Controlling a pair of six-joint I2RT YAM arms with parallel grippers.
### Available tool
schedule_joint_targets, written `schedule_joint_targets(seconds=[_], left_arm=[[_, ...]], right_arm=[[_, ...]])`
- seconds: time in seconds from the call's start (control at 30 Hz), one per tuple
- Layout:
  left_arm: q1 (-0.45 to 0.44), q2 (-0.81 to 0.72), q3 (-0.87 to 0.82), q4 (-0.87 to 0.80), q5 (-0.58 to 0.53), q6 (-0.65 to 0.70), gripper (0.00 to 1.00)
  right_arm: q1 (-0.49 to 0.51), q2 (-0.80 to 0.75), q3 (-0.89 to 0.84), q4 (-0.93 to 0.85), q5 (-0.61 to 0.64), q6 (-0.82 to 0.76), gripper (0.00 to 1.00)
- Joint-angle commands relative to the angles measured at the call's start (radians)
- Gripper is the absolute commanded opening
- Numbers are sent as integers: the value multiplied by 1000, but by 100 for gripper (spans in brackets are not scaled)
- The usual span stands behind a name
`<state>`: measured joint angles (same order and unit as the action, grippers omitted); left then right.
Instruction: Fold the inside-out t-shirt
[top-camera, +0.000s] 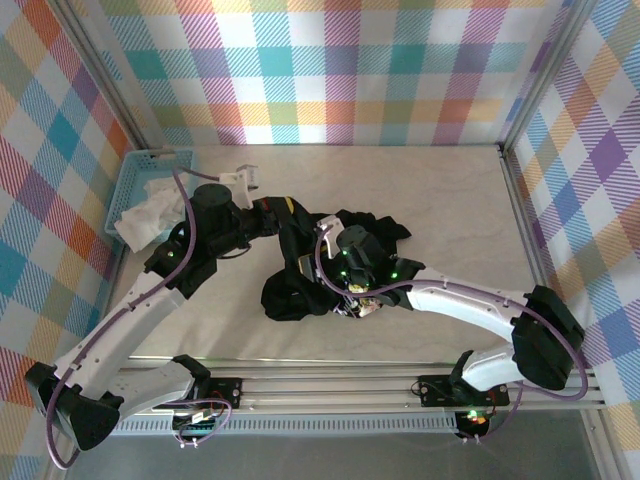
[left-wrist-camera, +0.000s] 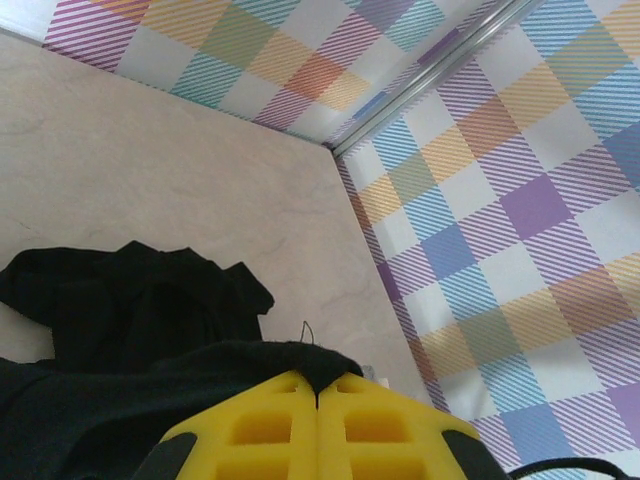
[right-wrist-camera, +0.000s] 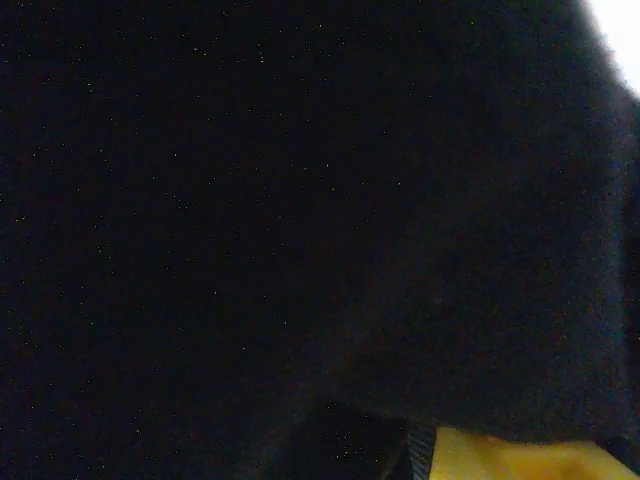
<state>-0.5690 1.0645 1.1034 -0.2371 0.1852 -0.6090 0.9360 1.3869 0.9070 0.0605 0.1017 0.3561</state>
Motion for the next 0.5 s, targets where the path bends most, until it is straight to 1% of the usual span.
schedule_joint_targets(seconds=[0.0, 0.1, 0.17, 0.27, 0.33, 0.37, 0.43, 0.47], left_arm=[[-5, -31, 24, -2, -13, 28, 0], [-5, -35, 21, -8, -17, 34, 0], [-4, -39, 21, -17, -24, 40, 0], [-4, -50, 17, -32, -45, 52, 0], [-5, -60, 11, -67, -83, 58, 0], [-5, -62, 8, -79, -104, 61, 0], [-2, -58, 3, -105, -167, 77, 0], [-2, -49, 3, -119, -188, 87, 0]], right_arm=[[-29, -21, 23, 34, 15, 13, 46], [-57, -22, 23, 52, -29, 6, 42], [-80, -34, 15, 79, -80, -5, 37], [-129, -58, 0, 118, -189, -19, 16], [-184, -84, -16, 165, -337, -25, 3], [-207, -95, -22, 191, -408, -25, 0], [-260, -111, -28, 251, -622, -26, 0], [-277, -114, -27, 265, -701, -29, 0]])
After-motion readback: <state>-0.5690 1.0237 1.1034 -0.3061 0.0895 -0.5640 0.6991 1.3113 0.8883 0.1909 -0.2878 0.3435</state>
